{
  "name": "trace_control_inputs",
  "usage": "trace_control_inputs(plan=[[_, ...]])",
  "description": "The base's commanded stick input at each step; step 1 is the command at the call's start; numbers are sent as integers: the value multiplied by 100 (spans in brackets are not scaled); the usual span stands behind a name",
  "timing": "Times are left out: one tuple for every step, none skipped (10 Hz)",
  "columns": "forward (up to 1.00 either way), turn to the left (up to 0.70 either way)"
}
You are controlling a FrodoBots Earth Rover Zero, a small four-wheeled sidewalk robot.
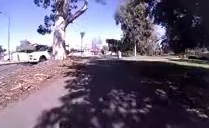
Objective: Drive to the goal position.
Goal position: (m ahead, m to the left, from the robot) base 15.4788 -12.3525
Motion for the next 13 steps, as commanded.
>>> trace_control_inputs(plan=[[70,0],[70,0],[70,0],[70,0],[70,0],[70,0],[70,0],[70,0],[70,0],[70,0],[70,0],[70,0],[70,0]])
